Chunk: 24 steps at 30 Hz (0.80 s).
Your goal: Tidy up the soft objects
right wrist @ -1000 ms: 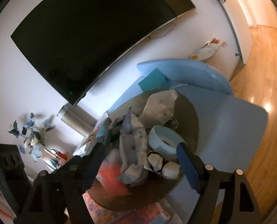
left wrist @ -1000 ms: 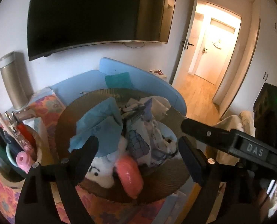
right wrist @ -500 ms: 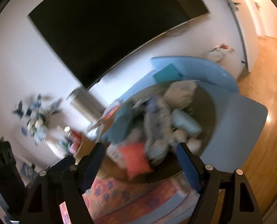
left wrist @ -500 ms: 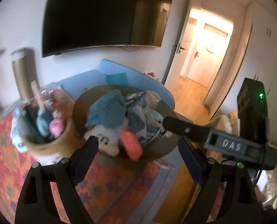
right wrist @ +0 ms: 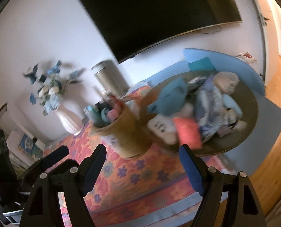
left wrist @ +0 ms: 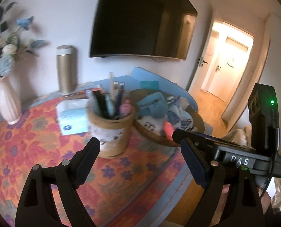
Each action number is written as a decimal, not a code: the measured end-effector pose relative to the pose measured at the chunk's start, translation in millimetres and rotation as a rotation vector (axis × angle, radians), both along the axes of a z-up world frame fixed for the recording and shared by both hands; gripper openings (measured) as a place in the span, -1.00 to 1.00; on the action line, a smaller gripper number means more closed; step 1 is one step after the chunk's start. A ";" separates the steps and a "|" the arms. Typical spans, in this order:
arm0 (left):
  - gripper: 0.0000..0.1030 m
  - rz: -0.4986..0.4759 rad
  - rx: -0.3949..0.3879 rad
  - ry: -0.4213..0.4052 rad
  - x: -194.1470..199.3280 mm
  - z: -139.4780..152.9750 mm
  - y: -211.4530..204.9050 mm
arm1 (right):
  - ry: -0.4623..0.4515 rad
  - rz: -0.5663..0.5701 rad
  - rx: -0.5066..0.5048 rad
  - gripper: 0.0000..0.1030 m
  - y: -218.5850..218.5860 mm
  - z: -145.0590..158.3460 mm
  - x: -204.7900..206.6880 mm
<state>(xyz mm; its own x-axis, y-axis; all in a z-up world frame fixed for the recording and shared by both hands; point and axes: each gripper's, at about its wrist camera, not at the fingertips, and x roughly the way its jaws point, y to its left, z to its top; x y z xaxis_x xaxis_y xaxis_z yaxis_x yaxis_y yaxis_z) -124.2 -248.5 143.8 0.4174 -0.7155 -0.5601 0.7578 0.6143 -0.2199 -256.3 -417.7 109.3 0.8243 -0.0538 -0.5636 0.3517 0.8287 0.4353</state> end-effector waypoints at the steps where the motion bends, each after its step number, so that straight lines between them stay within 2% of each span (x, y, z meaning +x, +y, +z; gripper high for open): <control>1: 0.67 0.014 0.002 -0.004 1.1 0.0 6.3 | 0.002 0.011 -0.006 0.51 6.9 0.3 2.9; 8: 0.67 0.157 0.031 -0.026 13.4 -2.2 64.4 | 0.019 0.132 -0.036 0.51 64.2 -0.6 39.1; 12: 0.67 0.261 0.043 -0.020 24.3 -5.9 110.8 | 0.028 0.224 -0.048 0.51 101.4 -1.3 68.9; 15: 0.67 0.358 0.056 -0.025 33.4 -9.0 149.2 | 0.032 0.295 -0.069 0.51 133.3 -0.3 93.6; 19: 0.68 0.545 0.108 -0.051 49.6 -20.0 197.7 | 0.018 0.363 -0.136 0.53 176.7 -0.8 121.5; 20: 0.69 0.605 0.132 -0.058 55.3 -26.7 210.6 | 0.010 0.370 -0.165 0.56 187.8 -2.6 128.5; 22: 0.69 0.697 0.171 -0.072 64.3 -41.5 229.4 | -0.014 0.358 -0.224 0.79 205.3 -8.9 139.5; 24: 0.69 0.763 0.194 -0.056 75.5 -63.0 247.1 | -0.045 0.322 -0.298 0.88 221.1 -19.4 148.8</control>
<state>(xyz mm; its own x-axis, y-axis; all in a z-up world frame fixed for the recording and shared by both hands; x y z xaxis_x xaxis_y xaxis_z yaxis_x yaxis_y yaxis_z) -48.6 -1.4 80.8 0.7852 -0.1113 -0.6091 0.1182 0.9926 -0.0290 -107.5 -196.6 89.9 0.8493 0.0548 -0.5251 0.0413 0.9847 0.1695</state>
